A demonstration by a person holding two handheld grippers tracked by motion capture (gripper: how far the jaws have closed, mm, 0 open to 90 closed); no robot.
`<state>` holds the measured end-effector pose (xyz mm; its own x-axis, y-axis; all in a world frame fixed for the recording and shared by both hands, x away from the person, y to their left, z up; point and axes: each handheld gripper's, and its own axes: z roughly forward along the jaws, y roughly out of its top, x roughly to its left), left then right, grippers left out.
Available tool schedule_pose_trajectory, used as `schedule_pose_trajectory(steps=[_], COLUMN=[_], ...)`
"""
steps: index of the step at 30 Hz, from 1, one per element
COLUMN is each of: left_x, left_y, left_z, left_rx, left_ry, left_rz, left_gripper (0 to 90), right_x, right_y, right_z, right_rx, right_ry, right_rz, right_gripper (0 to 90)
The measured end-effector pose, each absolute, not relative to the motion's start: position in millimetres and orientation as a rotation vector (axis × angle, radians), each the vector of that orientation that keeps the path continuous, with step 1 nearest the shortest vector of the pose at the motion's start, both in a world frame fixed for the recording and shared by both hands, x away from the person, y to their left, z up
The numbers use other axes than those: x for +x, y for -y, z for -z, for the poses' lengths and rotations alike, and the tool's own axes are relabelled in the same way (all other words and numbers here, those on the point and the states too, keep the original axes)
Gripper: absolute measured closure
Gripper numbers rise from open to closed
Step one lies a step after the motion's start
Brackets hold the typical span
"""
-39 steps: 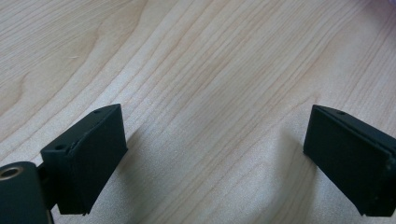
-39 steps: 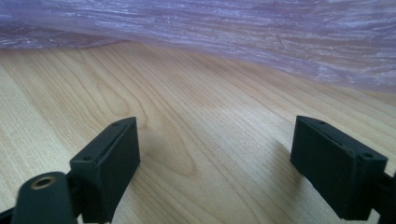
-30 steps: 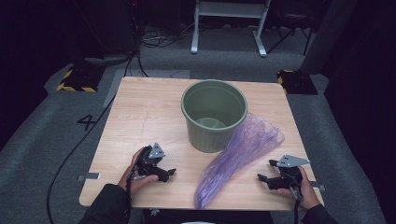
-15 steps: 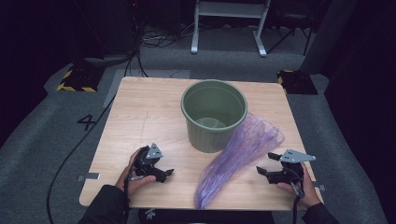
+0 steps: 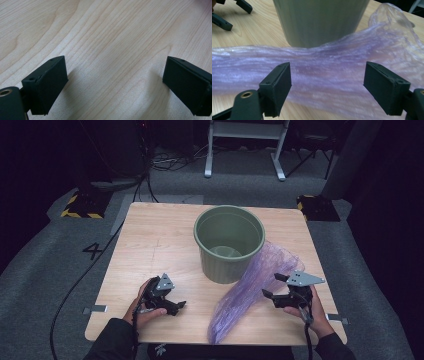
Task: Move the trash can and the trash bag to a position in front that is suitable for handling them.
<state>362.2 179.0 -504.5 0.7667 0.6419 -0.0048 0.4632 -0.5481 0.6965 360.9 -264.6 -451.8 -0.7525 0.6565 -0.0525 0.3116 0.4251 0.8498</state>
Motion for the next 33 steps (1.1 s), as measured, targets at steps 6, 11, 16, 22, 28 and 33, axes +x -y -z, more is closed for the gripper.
schedule_pose_trajectory(steps=[6, 11, 16, 22, 28, 33], left_x=[362.3, 362.3, 362.4, 362.4, 362.4, 362.5], left_y=[-179.2, -179.2, -179.3, -179.6, -179.7, -179.7], left_z=[504.4, 504.4, 504.4, 504.3, 504.3, 504.3], left_rx=[2.253, 2.253, 2.253, 2.255, 2.255, 2.255], left_ry=[-0.818, -0.817, -0.817, -0.814, -0.814, -0.813], left_rz=[-0.326, -0.326, -0.326, -0.329, -0.329, -0.327], left_gripper=[5.3, 5.3, 5.3, 5.3, 5.3, 5.3], right_x=[367.7, 377.2, 385.2, 390.8, 394.6, 395.1], right_y=[251.9, 235.7, 221.6, 207.5, 196.1, 190.5], right_z=[446.0, 443.7, 438.2, 440.0, 440.0, 439.3], right_rx=[0.804, 0.773, 0.734, 0.721, 0.707, 0.683], right_ry=[-2.290, -2.300, -2.323, -2.353, -2.348, -2.359], right_rz=[-1.270, -1.282, -1.332, -1.293, -1.291, -1.294], right_gripper=[23.1, 23.5, 19.8, 18.1, 18.9, 19.4])
